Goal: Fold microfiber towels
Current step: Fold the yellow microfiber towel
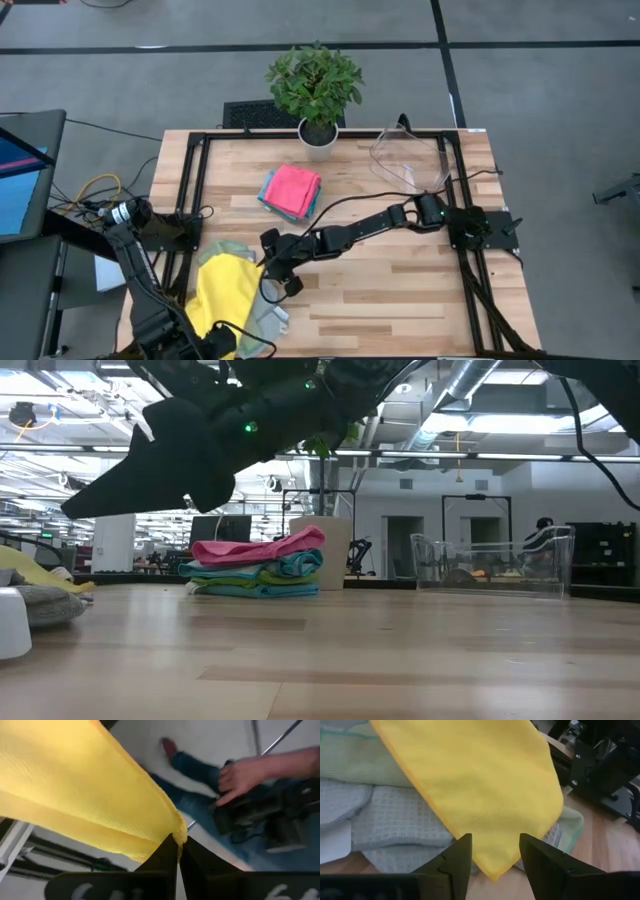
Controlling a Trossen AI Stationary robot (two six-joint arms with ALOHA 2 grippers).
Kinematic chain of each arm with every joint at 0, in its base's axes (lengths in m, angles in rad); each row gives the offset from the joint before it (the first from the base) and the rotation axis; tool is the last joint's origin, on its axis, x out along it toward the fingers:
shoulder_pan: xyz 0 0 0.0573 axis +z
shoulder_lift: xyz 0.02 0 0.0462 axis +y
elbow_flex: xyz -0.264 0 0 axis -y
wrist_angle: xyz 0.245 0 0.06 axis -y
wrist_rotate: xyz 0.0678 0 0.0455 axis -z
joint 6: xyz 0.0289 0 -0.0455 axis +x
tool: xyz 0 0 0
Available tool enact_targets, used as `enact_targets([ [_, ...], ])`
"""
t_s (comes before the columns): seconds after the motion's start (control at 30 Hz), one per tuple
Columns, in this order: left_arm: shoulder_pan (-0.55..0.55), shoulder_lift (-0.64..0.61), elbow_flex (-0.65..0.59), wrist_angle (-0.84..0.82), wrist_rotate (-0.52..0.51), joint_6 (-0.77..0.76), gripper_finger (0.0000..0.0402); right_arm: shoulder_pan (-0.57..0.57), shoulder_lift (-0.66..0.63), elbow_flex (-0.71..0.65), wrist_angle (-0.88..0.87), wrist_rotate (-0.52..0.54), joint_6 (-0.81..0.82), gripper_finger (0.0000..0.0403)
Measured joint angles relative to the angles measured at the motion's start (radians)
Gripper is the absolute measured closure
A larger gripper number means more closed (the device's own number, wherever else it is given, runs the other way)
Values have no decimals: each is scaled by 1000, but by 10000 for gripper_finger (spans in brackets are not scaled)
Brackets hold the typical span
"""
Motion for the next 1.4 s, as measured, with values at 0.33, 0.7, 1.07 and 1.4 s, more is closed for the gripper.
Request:
enact_targets([
  [0.33, -3, -73, 0, -35, -116, 1, 400, 0, 0, 0, -3, -1, 1, 188],
  [0.7, -3, -106, 0, -41, -117, 14, 400, 3, 0, 0, -5, -38, -23, 158],
  [1.07, -3, -144, 1, -37, -181, 21, 400, 15, 63, -3, 39, -41, -28, 158],
  [1.4, -3, -164, 1, -39, -189, 32, 400, 8, 69, -1, 91, 54, -17, 158],
])
